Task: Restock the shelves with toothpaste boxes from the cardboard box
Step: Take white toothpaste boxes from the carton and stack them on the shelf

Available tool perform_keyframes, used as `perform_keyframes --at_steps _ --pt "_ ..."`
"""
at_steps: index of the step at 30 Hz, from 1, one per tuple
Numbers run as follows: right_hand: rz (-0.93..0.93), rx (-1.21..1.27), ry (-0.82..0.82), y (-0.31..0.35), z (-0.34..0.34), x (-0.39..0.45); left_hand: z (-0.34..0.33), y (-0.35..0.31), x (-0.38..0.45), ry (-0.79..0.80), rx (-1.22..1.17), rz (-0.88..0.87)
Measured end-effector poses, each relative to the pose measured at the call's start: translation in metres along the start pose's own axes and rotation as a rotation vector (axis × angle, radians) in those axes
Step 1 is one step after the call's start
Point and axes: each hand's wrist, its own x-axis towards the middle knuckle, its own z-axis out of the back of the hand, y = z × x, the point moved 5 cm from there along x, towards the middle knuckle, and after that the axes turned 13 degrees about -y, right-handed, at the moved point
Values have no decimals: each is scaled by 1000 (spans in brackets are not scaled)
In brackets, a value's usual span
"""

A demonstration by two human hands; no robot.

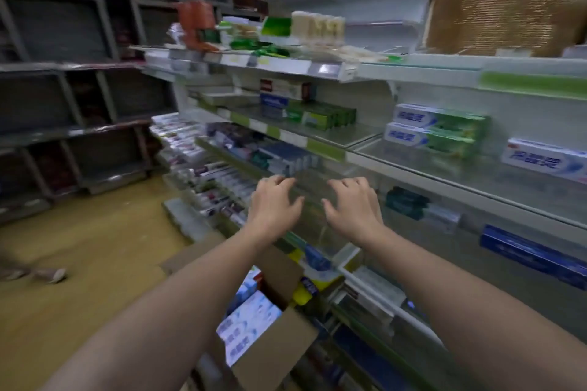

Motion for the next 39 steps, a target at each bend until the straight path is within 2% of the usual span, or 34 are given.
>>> perform_keyframes --at_steps 9,17,29,35,39 --pt "13 64 193 105 -141 -18 -10 174 -28 97 55 200" --pt "-44 85 431 126 -259 -64 -48 287 -77 251 77 431" --pt "-29 158 813 117 -406 -100 -146 337 -122 312 60 800" --pt "-58 215 931 98 -466 -101 -193 354 -130 379 78 999" --pt "-95 234 1039 90 -500 -110 -216 369 -139 394 82 1206"
